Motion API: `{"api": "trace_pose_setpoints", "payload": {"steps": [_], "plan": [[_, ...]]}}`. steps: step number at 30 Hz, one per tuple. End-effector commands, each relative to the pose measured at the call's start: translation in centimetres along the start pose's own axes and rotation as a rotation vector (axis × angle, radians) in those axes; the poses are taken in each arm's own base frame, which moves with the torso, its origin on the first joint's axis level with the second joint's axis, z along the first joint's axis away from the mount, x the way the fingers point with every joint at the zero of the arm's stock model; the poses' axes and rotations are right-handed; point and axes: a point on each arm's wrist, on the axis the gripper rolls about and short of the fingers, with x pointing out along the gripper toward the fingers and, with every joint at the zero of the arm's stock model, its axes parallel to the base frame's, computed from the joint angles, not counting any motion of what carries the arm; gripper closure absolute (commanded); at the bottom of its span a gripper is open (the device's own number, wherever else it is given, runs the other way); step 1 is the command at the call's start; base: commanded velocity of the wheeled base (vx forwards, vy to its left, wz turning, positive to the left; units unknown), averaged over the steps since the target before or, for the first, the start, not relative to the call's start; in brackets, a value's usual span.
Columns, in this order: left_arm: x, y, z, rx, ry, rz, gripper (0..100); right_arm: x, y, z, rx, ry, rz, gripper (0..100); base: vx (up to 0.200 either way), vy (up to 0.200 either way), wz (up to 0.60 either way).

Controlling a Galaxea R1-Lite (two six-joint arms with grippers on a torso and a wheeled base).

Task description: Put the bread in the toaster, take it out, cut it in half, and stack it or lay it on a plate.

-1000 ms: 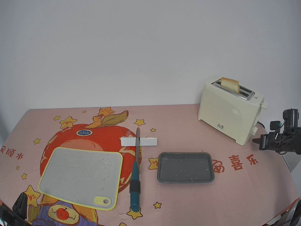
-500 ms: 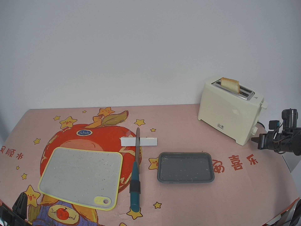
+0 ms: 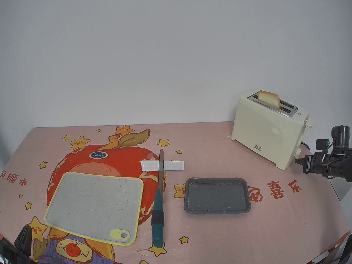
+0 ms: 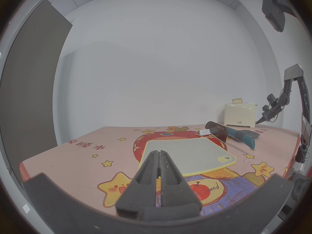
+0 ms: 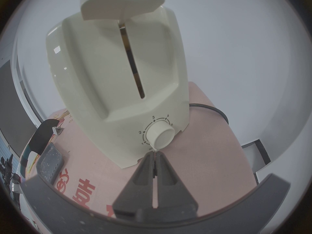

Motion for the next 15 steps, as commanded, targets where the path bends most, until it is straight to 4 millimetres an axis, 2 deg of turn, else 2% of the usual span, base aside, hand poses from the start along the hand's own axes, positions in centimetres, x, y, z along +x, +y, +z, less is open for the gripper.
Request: {"api": "trace_pose_setpoints", "payload": {"steps": [1, 15], "plan": [[0.12, -0.01, -0.45, 0.000, 0.017, -0.002, 100, -0.32, 0.12, 0.21, -0.004, -0.014, -0.002, 100, 0.000, 0.000, 0.00], [0.12, -0.01, -0.45, 0.000, 0.017, -0.002, 100, -0.20, 0.43, -0.17, -0.010, 0.001, -0.005, 100, 0.000, 0.000, 0.00]]}}
